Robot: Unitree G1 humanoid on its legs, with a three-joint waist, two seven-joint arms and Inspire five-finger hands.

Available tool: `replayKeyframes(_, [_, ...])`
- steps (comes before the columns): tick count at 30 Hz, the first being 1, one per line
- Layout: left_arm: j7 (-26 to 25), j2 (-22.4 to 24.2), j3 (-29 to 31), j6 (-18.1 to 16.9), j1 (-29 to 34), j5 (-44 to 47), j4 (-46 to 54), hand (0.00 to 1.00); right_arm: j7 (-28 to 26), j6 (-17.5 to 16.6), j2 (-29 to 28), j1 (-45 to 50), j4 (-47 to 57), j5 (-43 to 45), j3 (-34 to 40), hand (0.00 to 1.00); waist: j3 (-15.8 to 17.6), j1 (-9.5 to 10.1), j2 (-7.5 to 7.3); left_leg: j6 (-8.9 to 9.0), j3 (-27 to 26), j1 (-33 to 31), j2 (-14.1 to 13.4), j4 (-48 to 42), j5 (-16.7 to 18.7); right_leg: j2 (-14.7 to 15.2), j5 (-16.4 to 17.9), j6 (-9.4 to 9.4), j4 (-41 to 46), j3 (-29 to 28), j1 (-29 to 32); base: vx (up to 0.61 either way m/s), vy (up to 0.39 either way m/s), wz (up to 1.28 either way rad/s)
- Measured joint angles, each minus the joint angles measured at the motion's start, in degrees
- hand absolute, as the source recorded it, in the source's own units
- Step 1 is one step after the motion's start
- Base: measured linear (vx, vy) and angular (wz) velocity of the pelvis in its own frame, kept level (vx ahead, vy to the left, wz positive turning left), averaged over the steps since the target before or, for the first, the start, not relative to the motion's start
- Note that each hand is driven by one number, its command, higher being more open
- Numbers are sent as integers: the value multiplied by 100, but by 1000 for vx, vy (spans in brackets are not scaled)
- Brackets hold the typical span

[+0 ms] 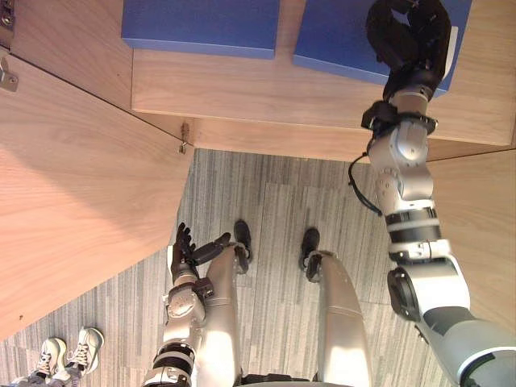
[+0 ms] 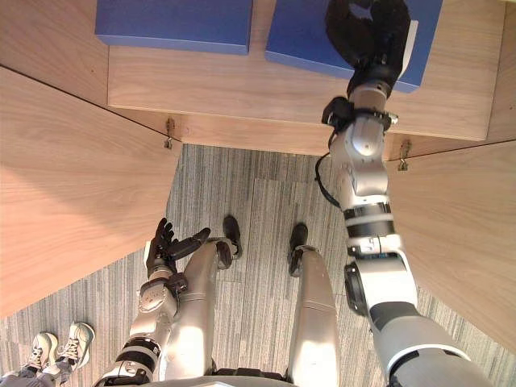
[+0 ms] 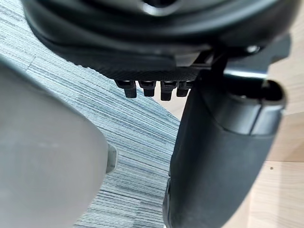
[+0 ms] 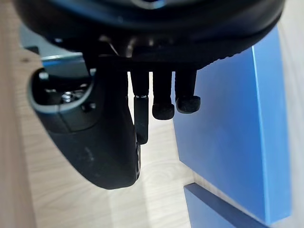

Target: Walk over to the cabinet, pick up the folder, carry it to the office cabinet, place the folder inside the office cabinet, then close the office cabinet door

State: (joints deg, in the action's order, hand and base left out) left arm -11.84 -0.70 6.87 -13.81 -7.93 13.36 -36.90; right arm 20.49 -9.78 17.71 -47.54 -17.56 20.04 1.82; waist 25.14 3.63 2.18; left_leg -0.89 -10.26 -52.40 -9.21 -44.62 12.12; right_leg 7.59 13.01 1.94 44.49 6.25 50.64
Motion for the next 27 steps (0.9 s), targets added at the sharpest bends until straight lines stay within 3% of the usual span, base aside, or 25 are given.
replayKeyframes(5, [7,91,1,8,10,-217,47,100,-172,-43,-41,779,239,-857,-117,0,0,-23,0,-3,-33,94,1,52,-3,1,0,0,-21,-23,-53,-18,-32,-1])
replayKeyframes(12, [7,87,7,8,9,-229,48,100,-188,80,-250,878,-7,-1820,-247,0,0,20,0,-4,-38,84,9,112,-6,0,0,0,-88,-16,-48,-1,-4,0])
replayKeyframes(20, [-133,34,37,-57,-2,-210,51,100,122,473,-207,-552,-1672,-2088,-445,0,0,26,4,11,-42,-176,42,231,-100,14,-72,-2,-162,-4,211,4,-8,0])
replayKeyframes(22, [-181,69,-21,-128,-5,-99,30,100,249,608,-17,-1484,-2735,-2142,-814,0,-37,19,73,9,23,-314,105,288,-214,69,-136,-29,-167,61,322,-129,-59,18])
replayKeyframes(27, [-202,99,-54,-142,-47,-88,44,100,299,734,116,-1919,-3110,-2087,-920,0,-49,28,121,34,2,-418,123,435,-380,110,-252,-81,-171,109,468,-119,-43,11])
